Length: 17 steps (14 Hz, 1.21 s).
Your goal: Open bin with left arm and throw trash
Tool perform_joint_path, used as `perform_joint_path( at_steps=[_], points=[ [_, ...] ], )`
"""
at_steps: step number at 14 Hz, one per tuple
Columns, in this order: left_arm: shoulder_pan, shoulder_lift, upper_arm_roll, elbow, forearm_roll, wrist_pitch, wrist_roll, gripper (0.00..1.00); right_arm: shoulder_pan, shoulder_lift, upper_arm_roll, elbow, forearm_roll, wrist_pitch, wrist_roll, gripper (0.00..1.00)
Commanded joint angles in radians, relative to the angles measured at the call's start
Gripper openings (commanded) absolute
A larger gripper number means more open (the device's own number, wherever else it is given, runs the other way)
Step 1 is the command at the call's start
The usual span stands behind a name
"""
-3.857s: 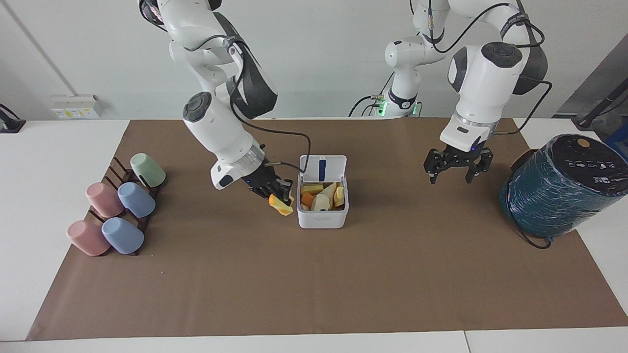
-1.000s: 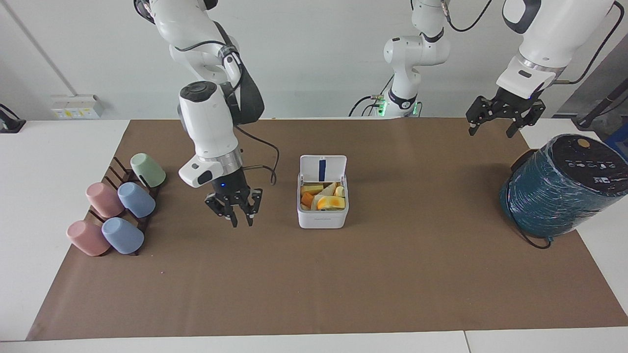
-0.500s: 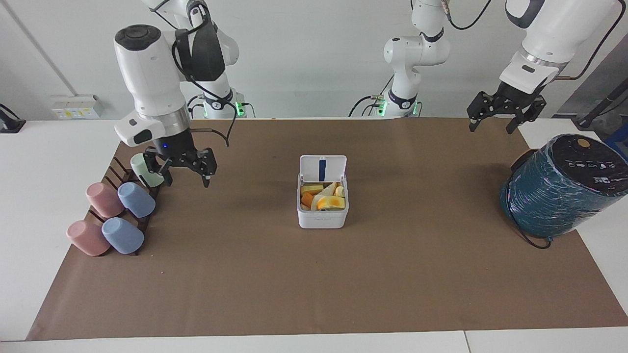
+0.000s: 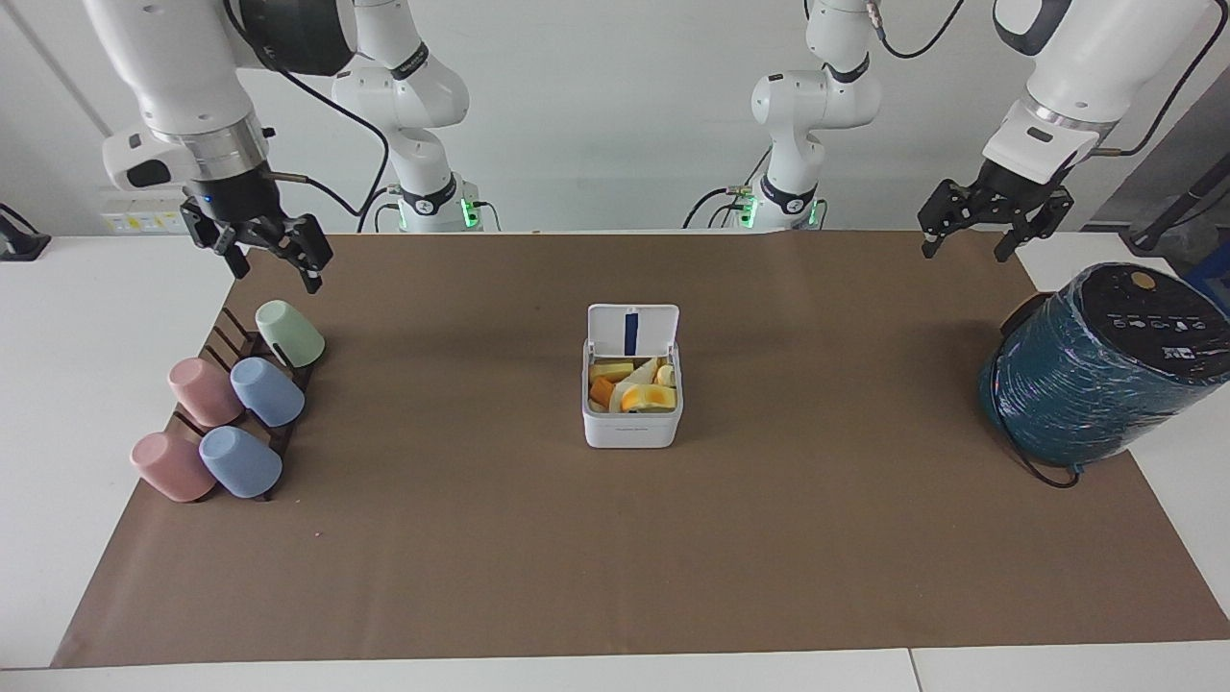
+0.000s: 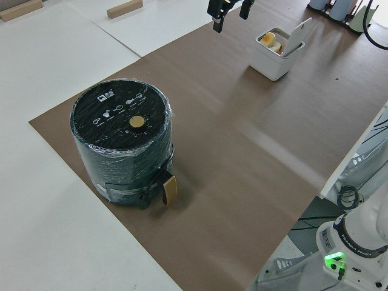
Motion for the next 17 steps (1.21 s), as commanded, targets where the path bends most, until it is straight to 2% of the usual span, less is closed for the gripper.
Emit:
perform_joint_path(
  at_steps=[1, 9, 13, 17],
  points=[
    [-0.006, -0.022, 0.005, -0.018, -0.014, -0.013, -0.003, 1.0, 0.037, -0.003, -0.076, 0.038, 0.03, -0.082, -0.067, 1.0],
    [-0.004, -0.022, 0.005, -0.016, -0.014, -0.014, -0.003, 1.0, -0.064, -0.01, 0.045, 0.026, 0.025, -0.087, -0.093, 1.0],
    [-0.004, -0.022, 0.005, -0.018, -0.014, -0.01, -0.004, 1.0, -0.063, 0.013, 0.067, 0.041, 0.018, -0.143, -0.091, 1.0],
    [-0.001, -0.022, 0.005, -0.018, -0.014, -0.011, -0.004, 1.0, -0.065, 0.002, 0.087, 0.024, 0.024, -0.114, -0.072, 1.0]
  ],
)
